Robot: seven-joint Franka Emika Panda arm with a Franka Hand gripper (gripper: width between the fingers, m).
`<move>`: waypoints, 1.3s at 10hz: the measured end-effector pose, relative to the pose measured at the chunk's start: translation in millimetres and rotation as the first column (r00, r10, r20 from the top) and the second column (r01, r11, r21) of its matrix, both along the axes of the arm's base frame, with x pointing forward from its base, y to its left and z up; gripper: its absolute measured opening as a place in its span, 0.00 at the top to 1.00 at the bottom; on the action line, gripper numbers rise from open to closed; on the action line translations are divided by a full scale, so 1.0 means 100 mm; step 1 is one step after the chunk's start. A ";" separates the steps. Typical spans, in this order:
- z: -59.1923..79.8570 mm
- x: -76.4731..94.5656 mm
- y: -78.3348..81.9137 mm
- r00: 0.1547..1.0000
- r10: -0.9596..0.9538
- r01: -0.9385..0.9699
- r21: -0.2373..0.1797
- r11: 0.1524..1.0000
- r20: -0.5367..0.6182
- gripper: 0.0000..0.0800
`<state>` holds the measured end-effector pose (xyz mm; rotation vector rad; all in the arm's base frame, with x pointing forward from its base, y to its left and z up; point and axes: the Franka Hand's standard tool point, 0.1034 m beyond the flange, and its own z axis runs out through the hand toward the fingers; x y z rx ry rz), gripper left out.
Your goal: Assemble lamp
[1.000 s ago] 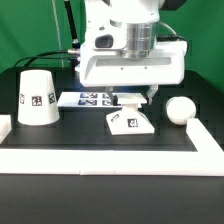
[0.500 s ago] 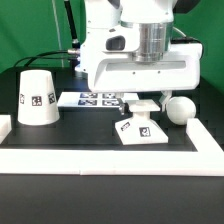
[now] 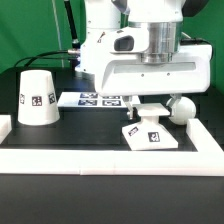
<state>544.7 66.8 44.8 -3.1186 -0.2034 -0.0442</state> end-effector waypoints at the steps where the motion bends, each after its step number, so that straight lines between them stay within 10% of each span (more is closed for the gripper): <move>1: 0.00 0.00 0.00 1.000 0.000 0.000 0.000 1.000 0.000 0.33; 13: 0.00 0.71 0.34 0.990 -0.122 0.120 0.037 0.992 0.069 0.33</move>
Offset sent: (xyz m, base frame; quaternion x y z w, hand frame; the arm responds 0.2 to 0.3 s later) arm 0.0404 0.0236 -0.0124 0.0051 -0.0172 0.0871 0.9960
